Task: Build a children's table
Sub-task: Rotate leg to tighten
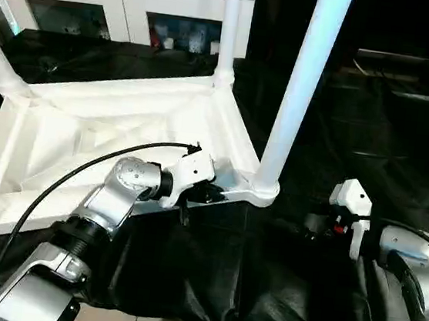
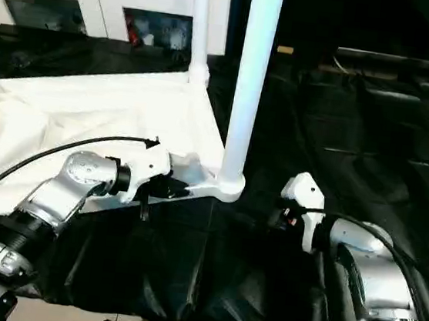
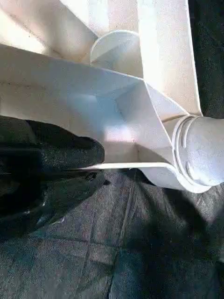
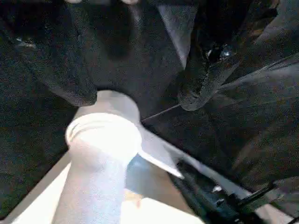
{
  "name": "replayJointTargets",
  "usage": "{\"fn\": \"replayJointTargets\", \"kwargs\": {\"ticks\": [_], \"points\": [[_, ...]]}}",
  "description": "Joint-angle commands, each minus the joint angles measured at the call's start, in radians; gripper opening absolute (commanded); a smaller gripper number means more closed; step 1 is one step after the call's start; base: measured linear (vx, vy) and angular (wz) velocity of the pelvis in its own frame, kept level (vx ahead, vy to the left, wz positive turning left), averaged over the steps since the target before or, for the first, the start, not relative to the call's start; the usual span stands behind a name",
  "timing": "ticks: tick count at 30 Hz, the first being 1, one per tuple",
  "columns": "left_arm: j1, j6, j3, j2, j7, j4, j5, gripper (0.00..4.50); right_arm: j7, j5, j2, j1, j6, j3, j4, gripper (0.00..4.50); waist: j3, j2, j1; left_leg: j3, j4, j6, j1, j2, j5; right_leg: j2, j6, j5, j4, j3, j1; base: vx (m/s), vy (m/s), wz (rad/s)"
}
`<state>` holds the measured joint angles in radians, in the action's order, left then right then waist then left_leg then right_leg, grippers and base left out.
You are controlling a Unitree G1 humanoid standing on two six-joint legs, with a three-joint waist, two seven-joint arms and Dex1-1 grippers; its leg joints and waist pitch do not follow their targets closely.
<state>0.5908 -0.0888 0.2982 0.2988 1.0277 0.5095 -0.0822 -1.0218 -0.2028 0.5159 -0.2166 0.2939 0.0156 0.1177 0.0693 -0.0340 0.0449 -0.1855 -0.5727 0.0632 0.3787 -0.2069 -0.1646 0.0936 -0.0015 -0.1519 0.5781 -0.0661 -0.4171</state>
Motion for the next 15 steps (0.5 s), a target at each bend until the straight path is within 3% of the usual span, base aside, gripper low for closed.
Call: {"fn": "replayJointTargets", "kwargs": {"ticks": [1,4,15], "points": [[0.016,0.031,0.016,0.006,0.029,0.005,0.009,0.00,0.020,0.000,-0.005,-0.020,-0.010,-0.012,0.001,3.16,-0.086,0.004,0.005,0.003,0.051,-0.077,-0.012,-0.016,-0.199,0.035,-0.258,-0.156,-0.053,0.030,0.063,0.000,0.000,0.00],[0.015,0.037,0.019,0.012,0.048,0.009,0.010,0.00,0.041,0.007,-0.020,-0.054,-0.021,-0.007,0.031,3.16,-0.090,-0.001,0.008,0.002,0.047,-0.087,-0.013,-0.015,-0.176,0.034,-0.275,-0.103,-0.046,0.030,0.064,0.000,0.000,0.00],[0.016,0.046,0.026,0.028,0.077,0.011,0.012,0.00,-0.020,0.011,-0.050,-0.157,-0.056,0.065,0.142,3.16,-0.089,0.000,0.019,0.003,0.044,-0.065,-0.013,-0.017,-0.211,0.037,-0.273,-0.145,-0.042,0.030,0.064,0.000,0.000,0.00]]}}
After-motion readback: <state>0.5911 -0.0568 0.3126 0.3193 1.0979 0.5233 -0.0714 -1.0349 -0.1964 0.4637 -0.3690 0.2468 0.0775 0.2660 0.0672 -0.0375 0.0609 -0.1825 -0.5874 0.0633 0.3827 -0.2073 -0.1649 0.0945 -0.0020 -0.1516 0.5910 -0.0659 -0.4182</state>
